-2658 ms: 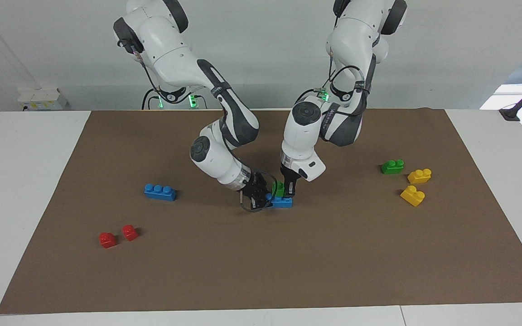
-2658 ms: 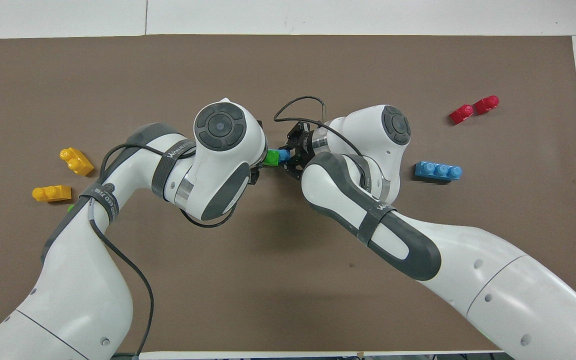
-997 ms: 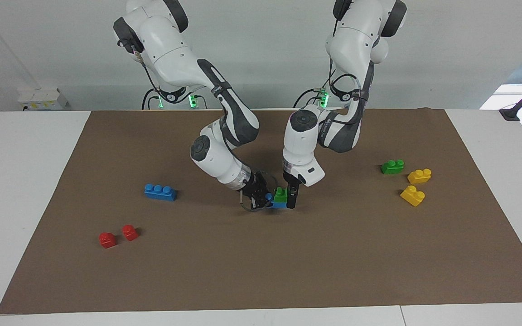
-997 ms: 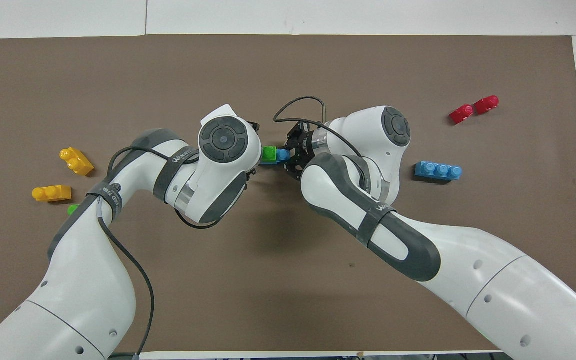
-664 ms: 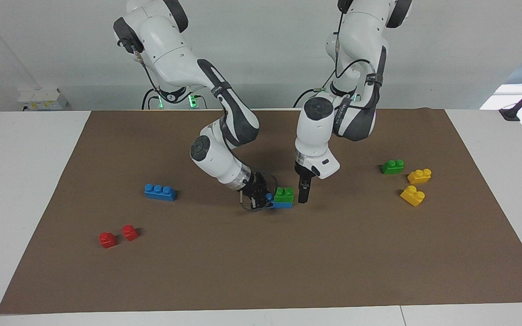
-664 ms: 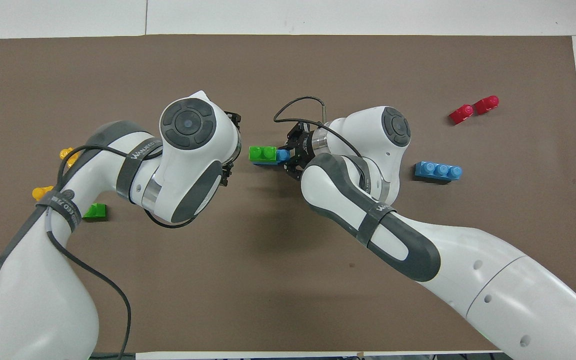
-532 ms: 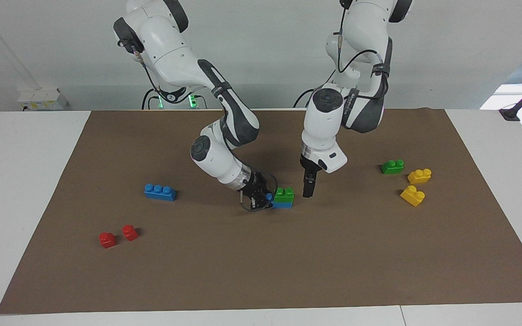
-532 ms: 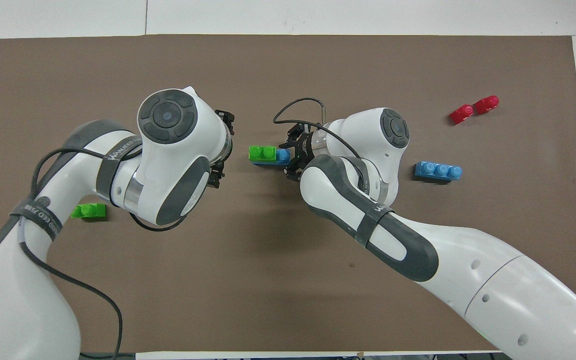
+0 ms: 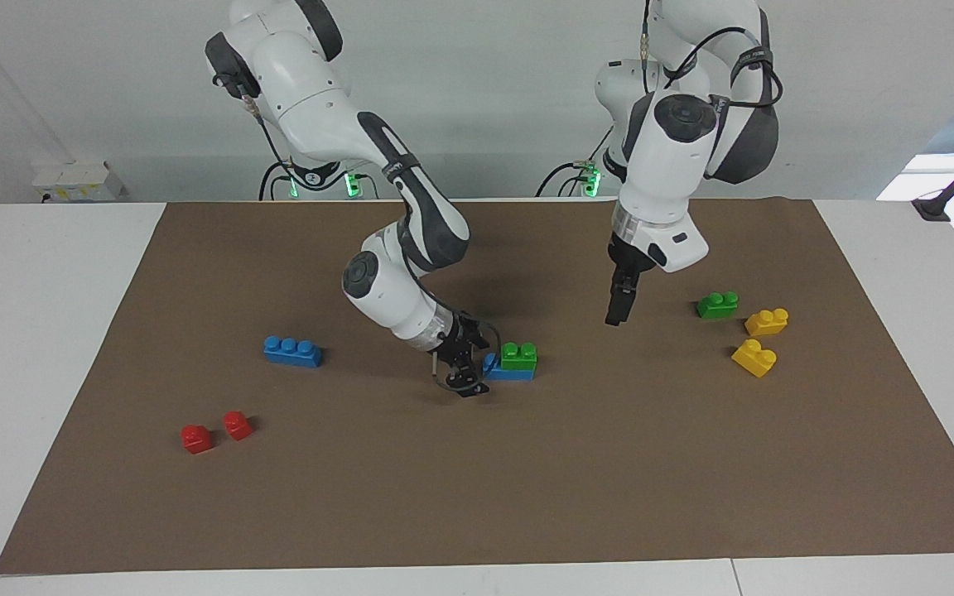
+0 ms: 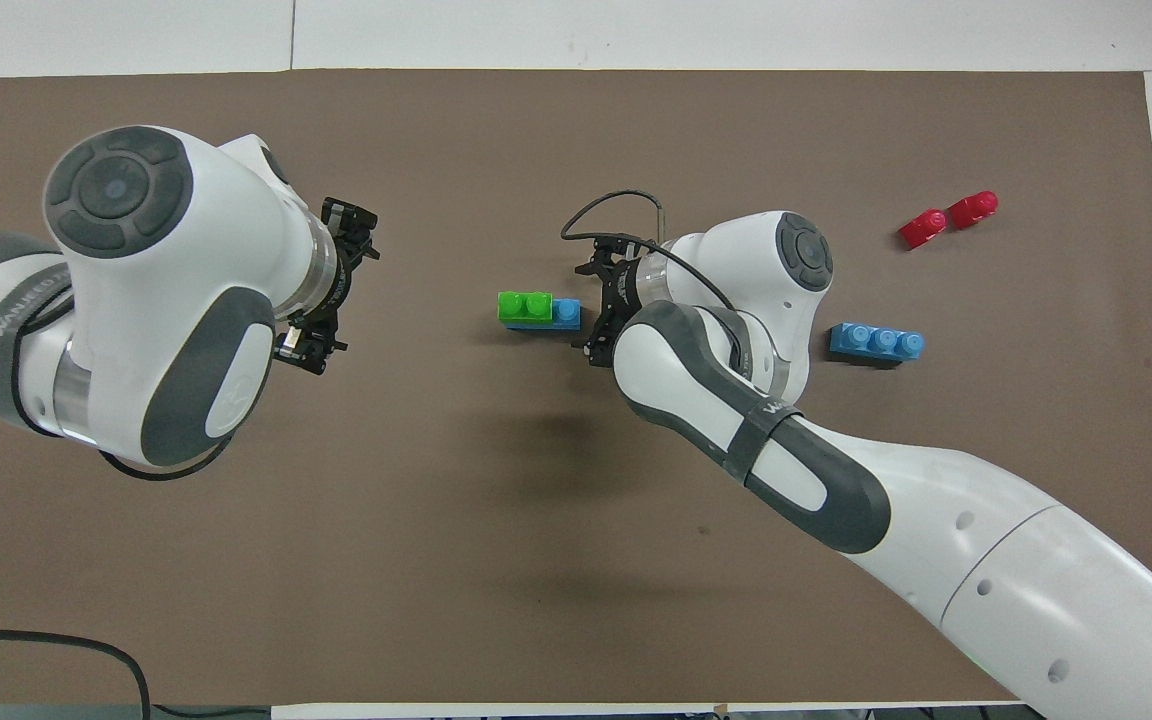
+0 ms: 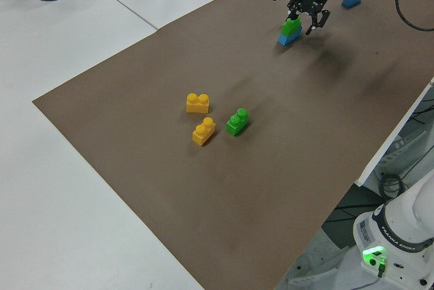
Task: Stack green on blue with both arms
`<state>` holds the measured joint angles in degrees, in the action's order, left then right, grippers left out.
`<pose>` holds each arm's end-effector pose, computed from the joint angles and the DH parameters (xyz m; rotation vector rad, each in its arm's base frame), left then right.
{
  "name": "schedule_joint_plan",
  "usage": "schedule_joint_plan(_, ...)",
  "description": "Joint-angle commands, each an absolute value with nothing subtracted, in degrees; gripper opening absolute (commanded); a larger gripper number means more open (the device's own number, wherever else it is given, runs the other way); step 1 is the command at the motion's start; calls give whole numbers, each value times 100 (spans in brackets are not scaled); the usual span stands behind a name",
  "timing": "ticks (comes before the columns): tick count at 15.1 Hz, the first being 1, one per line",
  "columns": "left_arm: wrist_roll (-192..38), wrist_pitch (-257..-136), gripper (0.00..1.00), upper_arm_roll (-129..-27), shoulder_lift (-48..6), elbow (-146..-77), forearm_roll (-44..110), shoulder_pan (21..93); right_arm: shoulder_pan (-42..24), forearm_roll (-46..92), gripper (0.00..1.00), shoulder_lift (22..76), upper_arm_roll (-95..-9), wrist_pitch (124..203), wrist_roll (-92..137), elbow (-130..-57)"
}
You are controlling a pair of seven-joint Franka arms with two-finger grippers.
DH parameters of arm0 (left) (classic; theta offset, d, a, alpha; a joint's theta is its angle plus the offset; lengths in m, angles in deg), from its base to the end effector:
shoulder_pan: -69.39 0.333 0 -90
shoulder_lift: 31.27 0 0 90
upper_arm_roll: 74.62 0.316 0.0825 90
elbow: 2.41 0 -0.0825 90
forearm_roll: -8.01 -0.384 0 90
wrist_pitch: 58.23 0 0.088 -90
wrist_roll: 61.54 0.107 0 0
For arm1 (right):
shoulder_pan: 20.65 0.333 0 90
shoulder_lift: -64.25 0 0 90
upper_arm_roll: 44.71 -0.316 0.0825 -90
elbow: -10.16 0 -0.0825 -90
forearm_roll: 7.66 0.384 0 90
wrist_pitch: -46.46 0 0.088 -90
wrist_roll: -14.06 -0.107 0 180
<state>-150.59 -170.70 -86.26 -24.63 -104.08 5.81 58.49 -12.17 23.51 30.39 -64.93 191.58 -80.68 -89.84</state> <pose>0.5607 -0.2250 0.4961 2.5897 1.6776 0.0814 0.6174 0.3007 0.2739 -1.8058 1.9604 0.5263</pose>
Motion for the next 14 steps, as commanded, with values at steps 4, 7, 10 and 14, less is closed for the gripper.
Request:
schedule_joint_plan(4,-12400,-16415,100,-8613,-3047,-10516,914,6700,-2116,2521,96,3479,-6528,18209,-7481,-8836)
schedule_joint_plan(7,-10344,-16002,100,-8587,-3223,-10516,977,7149,-2520,2460,97,3937,-6502,17831,-6858,-8889)
schedule_joint_plan(10,-8847,-15921,100,-8578,-3311,-10498,977,7439,-3153,2372,97,4253,-6501,17234,-5718,-8889)
schedule_joint_plan(14,-7491,-15851,100,-8552,-3373,-10332,968,7493,-3787,1487,97,4666,-6501,16329,-3881,-8854)
